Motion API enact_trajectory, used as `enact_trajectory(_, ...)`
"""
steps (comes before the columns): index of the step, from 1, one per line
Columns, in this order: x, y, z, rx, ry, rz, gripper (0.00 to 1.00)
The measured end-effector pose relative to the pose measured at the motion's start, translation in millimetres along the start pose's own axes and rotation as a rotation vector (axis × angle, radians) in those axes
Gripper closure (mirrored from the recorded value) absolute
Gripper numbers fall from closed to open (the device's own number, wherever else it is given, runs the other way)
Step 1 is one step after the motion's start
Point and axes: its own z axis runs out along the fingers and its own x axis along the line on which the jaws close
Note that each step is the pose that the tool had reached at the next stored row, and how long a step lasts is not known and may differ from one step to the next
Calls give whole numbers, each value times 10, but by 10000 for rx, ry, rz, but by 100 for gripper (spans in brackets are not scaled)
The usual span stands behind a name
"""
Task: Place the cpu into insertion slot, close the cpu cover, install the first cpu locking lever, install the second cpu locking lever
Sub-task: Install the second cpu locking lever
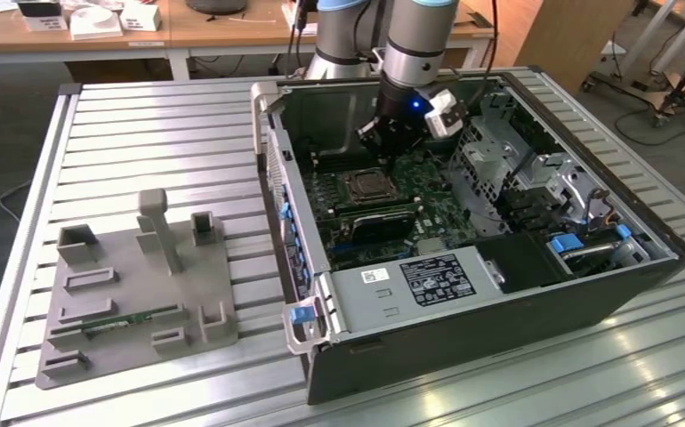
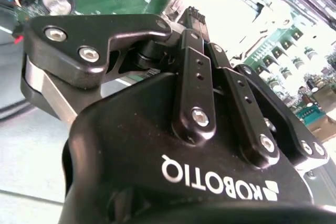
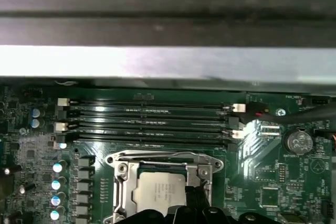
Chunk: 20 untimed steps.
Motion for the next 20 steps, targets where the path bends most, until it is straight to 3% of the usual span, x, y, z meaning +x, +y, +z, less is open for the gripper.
enact_trajectory(3,-7,-7,-9,3,2,0,90)
enact_trajectory(8,-9,-22,-87,-1,0,-2,90)
enact_trajectory(20,-4,-235,-91,-4,-1,0,90)
